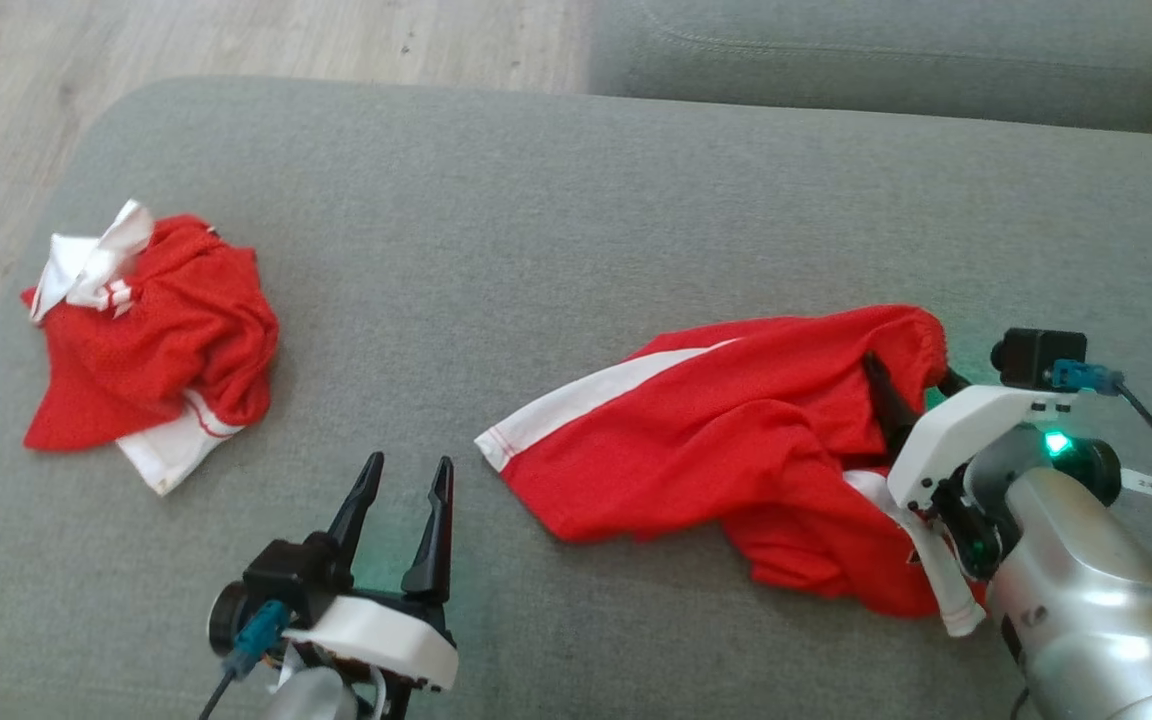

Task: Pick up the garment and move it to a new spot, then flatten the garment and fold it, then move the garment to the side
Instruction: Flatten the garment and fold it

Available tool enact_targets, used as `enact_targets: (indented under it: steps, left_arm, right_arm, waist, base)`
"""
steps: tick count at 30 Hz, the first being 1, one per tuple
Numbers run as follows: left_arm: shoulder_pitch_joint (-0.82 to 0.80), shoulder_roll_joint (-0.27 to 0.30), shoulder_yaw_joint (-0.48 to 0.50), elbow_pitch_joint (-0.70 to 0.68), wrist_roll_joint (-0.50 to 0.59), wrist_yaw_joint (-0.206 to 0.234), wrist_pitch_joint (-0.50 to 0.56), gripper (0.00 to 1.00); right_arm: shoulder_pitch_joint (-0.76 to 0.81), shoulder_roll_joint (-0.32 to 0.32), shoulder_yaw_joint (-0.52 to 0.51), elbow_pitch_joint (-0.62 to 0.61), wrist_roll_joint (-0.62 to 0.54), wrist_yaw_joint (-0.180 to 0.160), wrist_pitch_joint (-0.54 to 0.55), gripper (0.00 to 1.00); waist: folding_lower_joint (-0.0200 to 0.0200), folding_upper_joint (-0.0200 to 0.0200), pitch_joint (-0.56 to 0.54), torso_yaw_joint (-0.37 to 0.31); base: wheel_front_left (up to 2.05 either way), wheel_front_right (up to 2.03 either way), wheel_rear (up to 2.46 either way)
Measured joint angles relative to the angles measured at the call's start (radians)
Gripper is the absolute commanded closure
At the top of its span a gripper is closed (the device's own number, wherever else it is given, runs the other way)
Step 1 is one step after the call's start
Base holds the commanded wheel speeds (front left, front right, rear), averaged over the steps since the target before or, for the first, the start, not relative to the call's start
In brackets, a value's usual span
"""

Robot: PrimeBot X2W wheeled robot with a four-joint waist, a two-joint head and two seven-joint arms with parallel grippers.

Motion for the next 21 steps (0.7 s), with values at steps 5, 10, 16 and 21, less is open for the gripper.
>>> enact_targets:
  steps: [5,10,16,21]
  left_arm:
    - [0.0,-0.001,0.001,-0.002,0.001,-0.009,0.0,0.0]
    - [0.0,-0.002,-0.018,-0.003,-0.016,-0.01,0.0,0.0]
    - [0.001,-0.003,-0.046,0.014,-0.033,-0.017,0.0,0.0]
    - [0.027,-0.002,-0.036,0.021,-0.037,-0.017,0.0,0.0]
  right_arm:
    - [-0.012,-0.032,0.035,-0.003,0.034,0.0,-0.062,1.0]
    - [-0.124,-0.085,0.044,-0.015,0.03,0.0,-0.184,1.0]
    - [-0.288,-0.117,0.064,-0.092,-0.007,0.0,-0.232,1.0]
    - [-0.251,-0.122,0.064,-0.217,-0.049,0.0,-0.235,1.0]
  waist:
    - [0.0,0.0,0.015,0.025]
    - [0.0,0.0,0.024,0.058]
    - [0.0,0.0,0.007,0.093]
    - [-0.0002,0.0,-0.019,0.083]
  base:
    - [0.0,0.0,0.0]
    - [0.0,0.0,0.0]
    - [0.0,0.0,0.0]
    - [0.0,0.0,0.0]
